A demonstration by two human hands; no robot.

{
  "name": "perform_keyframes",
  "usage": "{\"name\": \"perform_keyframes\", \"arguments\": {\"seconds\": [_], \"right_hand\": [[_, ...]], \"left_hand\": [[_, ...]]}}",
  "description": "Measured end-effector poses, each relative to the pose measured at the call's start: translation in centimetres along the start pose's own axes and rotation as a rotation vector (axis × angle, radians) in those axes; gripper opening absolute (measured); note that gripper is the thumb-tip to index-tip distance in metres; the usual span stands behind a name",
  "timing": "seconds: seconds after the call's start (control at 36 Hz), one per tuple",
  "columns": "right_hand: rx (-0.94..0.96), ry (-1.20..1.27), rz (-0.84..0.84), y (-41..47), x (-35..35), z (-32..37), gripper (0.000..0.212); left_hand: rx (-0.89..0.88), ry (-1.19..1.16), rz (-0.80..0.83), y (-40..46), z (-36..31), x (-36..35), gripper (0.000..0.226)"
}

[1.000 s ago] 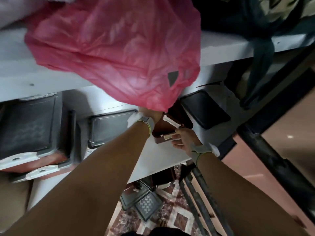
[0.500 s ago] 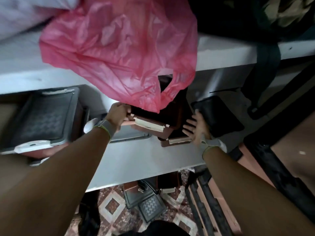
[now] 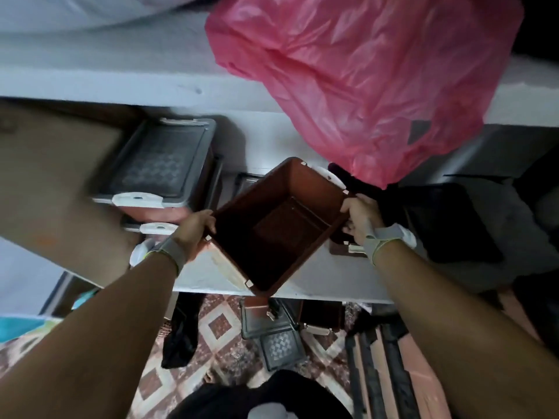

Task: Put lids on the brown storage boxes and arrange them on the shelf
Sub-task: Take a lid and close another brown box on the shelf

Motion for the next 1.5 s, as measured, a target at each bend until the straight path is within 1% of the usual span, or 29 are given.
{"name": "perform_keyframes", "arguments": {"seconds": [0.06, 0.17, 0.25, 0.36, 0.44, 0.47, 0.53, 0.58, 0.61, 0.64, 0.69, 0.72, 0.78, 0.81, 0.89, 0.94, 1.0, 1.06, 1.14, 1.19, 1.25, 1.31, 1.39, 1.44, 1.5], "right_hand": [[0.01, -0.049, 0.027, -0.5, -1.0, -0.5, 0.027], [0.029, -0.201, 0.099, -1.4, -2.6, -1.9, 0.019], [-0.036, -0.282, 0.14, -1.6, -3.2, -4.3, 0.019], [-0.193, -0.418, 0.223, -1.5, -3.0, -8.9, 0.014], [-0.286, -0.553, 0.276, -1.4, -2.4, -11.0, 0.006], [-0.314, -0.592, 0.281, -1.3, -2.2, -11.3, 0.008], [-0.393, -0.695, 0.302, -1.3, -1.8, -12.0, 0.021], [-0.432, -0.802, 0.311, -1.1, -1.4, -12.3, 0.034], [-0.375, -0.843, 0.288, -0.8, -1.3, -11.9, 0.038], [-0.263, -0.887, 0.242, -0.3, -1.3, -11.2, 0.04], [0.017, -1.034, 0.129, 0.1, -1.4, -9.5, 0.041], [0.115, -1.112, 0.082, 0.0, -1.7, -8.6, 0.043], [0.238, -1.212, 0.033, -0.2, -2.5, -7.1, 0.044], [0.283, -1.244, 0.025, -0.3, -3.3, -6.3, 0.042], [0.426, -1.336, -0.03, -0.6, -6.0, -4.1, 0.041], [0.467, -1.36, -0.03, -0.7, -7.7, -2.7, 0.038], [0.463, -1.395, -0.016, -0.5, -8.8, -1.4, 0.034], [0.467, -1.463, -0.011, 0.0, -9.7, -0.3, 0.031], [0.563, -1.551, -0.05, 0.1, -10.2, 0.9, 0.024], [0.608, -1.576, -0.061, 0.5, -11.2, 1.8, 0.024], [0.614, -1.587, 0.01, 1.2, -12.8, 2.3, 0.031], [0.608, -1.627, 0.113, 2.2, -14.7, 2.2, 0.033], [0.517, -1.659, 0.234, 4.1, -16.4, 1.5, 0.022], [0.454, -1.722, 0.311, 5.3, -17.7, 0.5, 0.022], [0.41, -1.799, 0.332, 6.0, -18.1, -0.4, 0.015]], "left_hand": [[0.036, -0.055, -0.088, -0.2, 1.8, 1.9, 0.027], [0.044, -0.019, -0.188, -0.7, 5.2, 4.6, 0.019], [0.029, 0.005, -0.32, -0.8, 6.8, 5.7, 0.023], [0.036, -0.029, -0.453, -0.3, 8.0, 6.8, 0.017], [-0.001, -0.028, -0.423, 0.7, 8.1, 7.1, 0.015], [-0.017, -0.014, -0.396, 1.0, 8.0, 6.9, 0.016], [-0.044, 0.015, -0.341, 1.4, 8.0, 6.2, 0.026], [-0.083, 0.079, -0.3, 1.5, 8.0, 5.6, 0.029], [-0.099, 0.136, -0.276, 1.5, 8.1, 5.2, 0.028], [-0.113, 0.207, -0.245, 1.5, 8.2, 4.8, 0.029], [-0.12, 0.362, -0.166, 1.0, 8.9, 4.3, 0.043], [-0.112, 0.427, -0.132, 0.8, 9.4, 4.1, 0.052], [-0.097, 0.535, -0.093, 0.5, 10.2, 3.5, 0.066], [-0.094, 0.566, -0.106, 0.5, 10.5, 3.3, 0.07], [-0.105, 0.636, -0.157, 1.0, 10.2, 2.9, 0.072], [-0.099, 0.681, -0.139, 1.5, 9.8, 3.0, 0.071], [-0.097, 0.72, -0.13, 1.7, 9.6, 3.4, 0.071], [-0.087, 0.742, -0.153, 1.8, 9.8, 4.2, 0.071], [-0.113, 0.767, -0.162, 1.4, 9.9, 4.5, 0.071], [-0.114, 0.774, -0.151, 1.3, 10.1, 4.8, 0.072], [-0.107, 0.791, -0.13, 1.2, 10.0, 4.9, 0.074], [-0.1, 0.806, -0.14, 1.3, 10.0, 5.2, 0.074], [-0.106, 0.83, -0.134, 1.3, 9.8, 4.9, 0.073], [-0.105, 0.82, -0.162, 1.1, 10.3, 5.1, 0.073], [-0.113, 0.82, -0.18, 1.3, 10.4, 5.0, 0.073]]}}
Point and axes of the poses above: each hand's wrist, its own y-axis towards the middle knuckle, its own x-axis out of the back of the hand, z = x × y, the point moved 4 cm from there along y, towards the middle knuckle, and after that the axes turned 9 degrees about -x, right-handed, at the moved point
